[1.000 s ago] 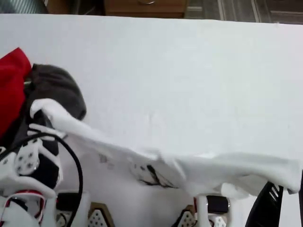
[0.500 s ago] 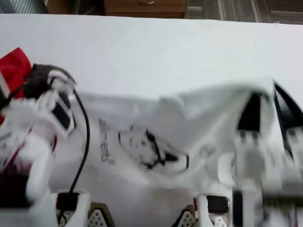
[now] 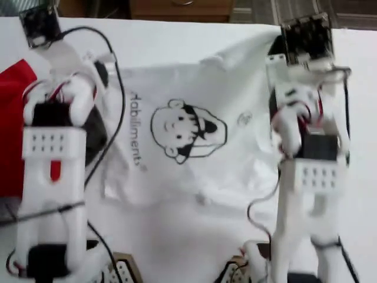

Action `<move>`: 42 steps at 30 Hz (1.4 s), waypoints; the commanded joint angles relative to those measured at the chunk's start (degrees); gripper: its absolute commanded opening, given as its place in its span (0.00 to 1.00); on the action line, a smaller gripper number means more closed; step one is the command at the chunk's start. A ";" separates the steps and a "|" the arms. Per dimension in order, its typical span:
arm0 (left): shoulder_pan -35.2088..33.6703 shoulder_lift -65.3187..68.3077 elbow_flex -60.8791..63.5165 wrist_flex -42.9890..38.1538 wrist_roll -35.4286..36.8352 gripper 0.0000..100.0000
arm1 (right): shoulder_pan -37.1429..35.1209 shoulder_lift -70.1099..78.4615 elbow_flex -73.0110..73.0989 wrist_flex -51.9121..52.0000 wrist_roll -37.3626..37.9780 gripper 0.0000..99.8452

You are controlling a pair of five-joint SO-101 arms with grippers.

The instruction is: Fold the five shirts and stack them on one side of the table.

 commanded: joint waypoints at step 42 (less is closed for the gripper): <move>1.23 48.62 -49.54 41.58 -6.86 0.03 | 0.92 42.15 -26.99 31.43 0.00 0.02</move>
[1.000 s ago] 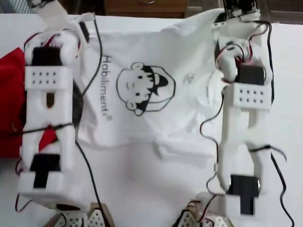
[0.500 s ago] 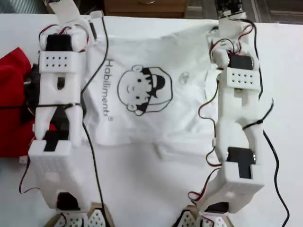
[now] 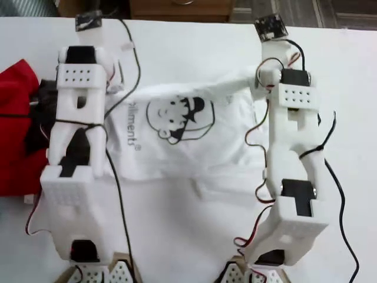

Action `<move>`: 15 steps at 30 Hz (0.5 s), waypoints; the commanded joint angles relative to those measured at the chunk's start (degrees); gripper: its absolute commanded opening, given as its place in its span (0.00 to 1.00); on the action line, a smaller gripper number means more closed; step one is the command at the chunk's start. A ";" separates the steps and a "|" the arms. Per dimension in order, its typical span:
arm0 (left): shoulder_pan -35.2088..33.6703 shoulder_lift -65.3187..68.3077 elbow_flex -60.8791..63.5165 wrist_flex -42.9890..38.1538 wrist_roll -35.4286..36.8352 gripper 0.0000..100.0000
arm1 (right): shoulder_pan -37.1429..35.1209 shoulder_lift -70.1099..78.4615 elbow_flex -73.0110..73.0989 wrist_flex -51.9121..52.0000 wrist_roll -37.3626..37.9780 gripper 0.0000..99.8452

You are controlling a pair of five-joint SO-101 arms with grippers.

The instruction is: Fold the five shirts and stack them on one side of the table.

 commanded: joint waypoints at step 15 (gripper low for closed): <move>0.35 -14.59 8.75 13.45 -14.77 0.03 | -0.04 -20.62 14.59 14.55 4.22 0.02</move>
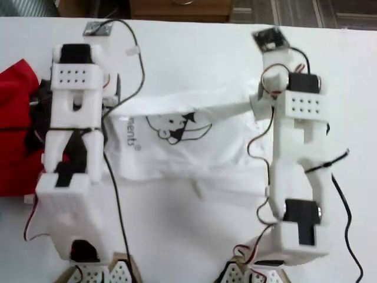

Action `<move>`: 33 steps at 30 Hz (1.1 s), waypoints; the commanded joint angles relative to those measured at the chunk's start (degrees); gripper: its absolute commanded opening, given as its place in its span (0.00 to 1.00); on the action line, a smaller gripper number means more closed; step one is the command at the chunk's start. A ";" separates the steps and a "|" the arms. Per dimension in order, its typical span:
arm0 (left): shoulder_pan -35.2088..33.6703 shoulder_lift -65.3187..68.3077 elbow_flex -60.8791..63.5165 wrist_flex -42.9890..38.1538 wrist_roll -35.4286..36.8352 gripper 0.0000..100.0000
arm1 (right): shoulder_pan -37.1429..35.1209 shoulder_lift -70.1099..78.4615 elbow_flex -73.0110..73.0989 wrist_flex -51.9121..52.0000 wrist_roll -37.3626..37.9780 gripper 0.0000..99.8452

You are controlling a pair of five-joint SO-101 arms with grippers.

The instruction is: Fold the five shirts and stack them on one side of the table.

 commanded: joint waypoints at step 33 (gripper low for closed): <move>-3.16 -29.63 70.29 -38.95 -14.07 0.03 | -0.22 -36.26 58.90 -22.90 5.71 0.02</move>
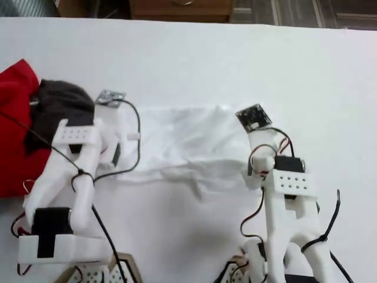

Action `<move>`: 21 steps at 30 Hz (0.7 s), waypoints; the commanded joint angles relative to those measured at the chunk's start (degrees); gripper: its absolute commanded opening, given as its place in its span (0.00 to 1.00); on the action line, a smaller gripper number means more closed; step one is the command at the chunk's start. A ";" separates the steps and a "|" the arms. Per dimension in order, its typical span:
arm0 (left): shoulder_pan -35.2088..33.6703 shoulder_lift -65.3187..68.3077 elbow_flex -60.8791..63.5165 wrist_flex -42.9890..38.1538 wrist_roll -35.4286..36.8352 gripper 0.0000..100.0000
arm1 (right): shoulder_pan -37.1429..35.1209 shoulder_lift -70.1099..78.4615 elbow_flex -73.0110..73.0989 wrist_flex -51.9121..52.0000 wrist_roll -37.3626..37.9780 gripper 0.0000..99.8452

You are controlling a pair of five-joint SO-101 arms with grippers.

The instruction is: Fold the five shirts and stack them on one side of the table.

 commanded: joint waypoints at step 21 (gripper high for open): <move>-6.51 -2.64 -41.71 23.82 -4.92 0.25 | -0.31 -1.98 -34.90 18.51 -0.62 0.23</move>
